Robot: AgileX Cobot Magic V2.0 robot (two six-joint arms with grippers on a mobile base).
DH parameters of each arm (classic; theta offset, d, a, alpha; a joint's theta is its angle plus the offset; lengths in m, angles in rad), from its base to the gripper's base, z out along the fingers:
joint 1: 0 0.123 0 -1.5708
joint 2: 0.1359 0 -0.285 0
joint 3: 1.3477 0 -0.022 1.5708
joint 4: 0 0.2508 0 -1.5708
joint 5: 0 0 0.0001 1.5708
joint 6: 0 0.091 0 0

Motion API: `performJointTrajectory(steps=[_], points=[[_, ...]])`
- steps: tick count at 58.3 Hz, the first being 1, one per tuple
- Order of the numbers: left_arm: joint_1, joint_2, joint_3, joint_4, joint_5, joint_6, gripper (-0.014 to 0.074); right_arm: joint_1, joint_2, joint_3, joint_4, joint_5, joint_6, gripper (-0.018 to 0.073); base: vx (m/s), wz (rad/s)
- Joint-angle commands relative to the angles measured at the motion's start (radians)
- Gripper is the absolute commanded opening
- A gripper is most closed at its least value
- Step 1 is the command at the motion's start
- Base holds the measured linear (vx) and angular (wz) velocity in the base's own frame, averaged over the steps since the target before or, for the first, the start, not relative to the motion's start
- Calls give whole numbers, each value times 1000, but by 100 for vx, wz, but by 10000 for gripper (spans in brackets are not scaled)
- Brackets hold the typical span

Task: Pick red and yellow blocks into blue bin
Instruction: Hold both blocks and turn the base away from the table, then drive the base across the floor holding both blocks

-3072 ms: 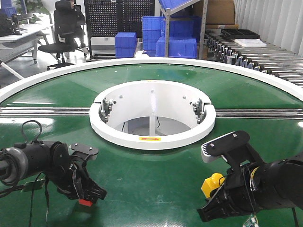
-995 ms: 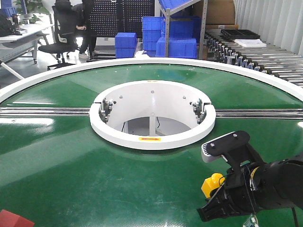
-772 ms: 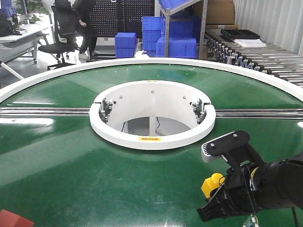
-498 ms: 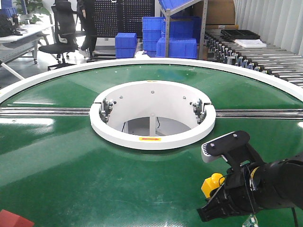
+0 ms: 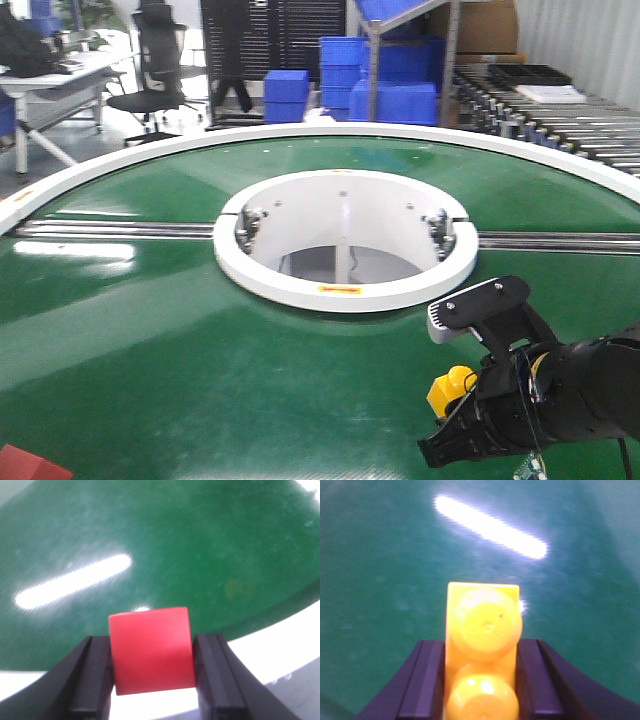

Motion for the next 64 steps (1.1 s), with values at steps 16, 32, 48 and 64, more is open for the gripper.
performJointTrajectory(steps=[16, 32, 48, 64], points=[[-4, -8, -24, -27, -60, 0, 288, -2, -33, -27, -11, -58, -4, 225, -10, 37], [-4, -8, -24, -27, -60, 0, 288, -2, -33, -27, -11, -58, -4, 225, -11, 61], [-4, -8, -24, -27, -60, 0, 288, -2, -33, -27, -11, -58, -4, 225, -13, 67], [-4, -9, -24, -27, -60, 0, 288, -2, -33, -27, -11, -58, -4, 225, -12, 63]])
